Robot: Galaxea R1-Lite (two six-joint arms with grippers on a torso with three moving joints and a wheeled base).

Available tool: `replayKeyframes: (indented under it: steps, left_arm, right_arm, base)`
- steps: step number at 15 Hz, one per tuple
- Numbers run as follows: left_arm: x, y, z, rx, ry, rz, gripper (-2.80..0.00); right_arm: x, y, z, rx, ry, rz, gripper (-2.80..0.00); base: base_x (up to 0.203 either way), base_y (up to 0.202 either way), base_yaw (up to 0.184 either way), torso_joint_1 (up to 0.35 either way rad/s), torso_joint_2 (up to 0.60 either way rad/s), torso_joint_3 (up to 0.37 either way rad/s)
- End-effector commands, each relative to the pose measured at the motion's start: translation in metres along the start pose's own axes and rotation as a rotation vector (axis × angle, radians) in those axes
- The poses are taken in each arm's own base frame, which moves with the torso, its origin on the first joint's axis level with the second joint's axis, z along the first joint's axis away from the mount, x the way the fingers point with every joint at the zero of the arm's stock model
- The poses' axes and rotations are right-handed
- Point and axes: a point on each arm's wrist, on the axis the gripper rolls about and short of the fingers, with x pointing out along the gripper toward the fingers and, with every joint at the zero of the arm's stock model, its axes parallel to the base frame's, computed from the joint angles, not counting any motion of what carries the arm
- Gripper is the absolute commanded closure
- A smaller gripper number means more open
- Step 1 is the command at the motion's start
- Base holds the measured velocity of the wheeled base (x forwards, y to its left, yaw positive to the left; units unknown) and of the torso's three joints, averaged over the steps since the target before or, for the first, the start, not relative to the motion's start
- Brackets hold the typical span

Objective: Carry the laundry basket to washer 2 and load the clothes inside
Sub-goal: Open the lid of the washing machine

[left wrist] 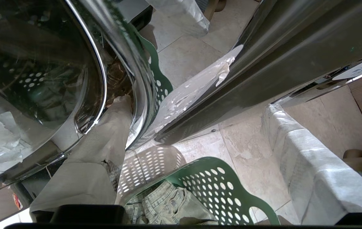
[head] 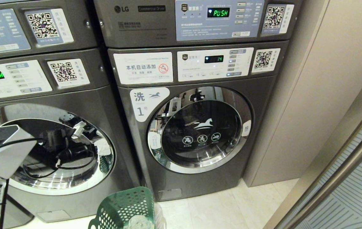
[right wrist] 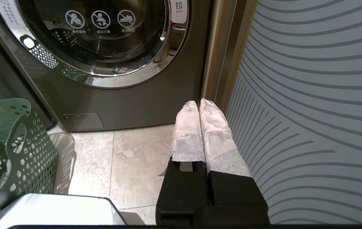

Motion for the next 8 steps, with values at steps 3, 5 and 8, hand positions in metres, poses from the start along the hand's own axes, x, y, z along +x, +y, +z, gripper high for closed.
replayKeyframes:
  steps: [3,5,8]
  left_arm:
    - [-0.015,0.000,-0.006,-0.011,-0.005,0.013,-2.80]
    - [-0.023,0.002,-0.004,-0.014,-0.012,0.024,-2.80]
    - [-0.035,0.002,-0.003,-0.026,-0.013,0.040,-2.80]
  right_arm:
    - [0.000,0.000,0.000,0.000,0.000,0.000,0.00]
    - [0.000,0.000,0.000,0.000,0.000,0.000,0.00]
    - [0.000,0.000,0.000,0.000,0.000,0.000,0.00]
  base:
    - [0.000,0.000,0.000,0.000,0.00,0.000]
    - [0.000,0.000,0.000,0.000,0.00,0.000]
    - [0.000,0.000,0.000,0.000,0.00,0.000]
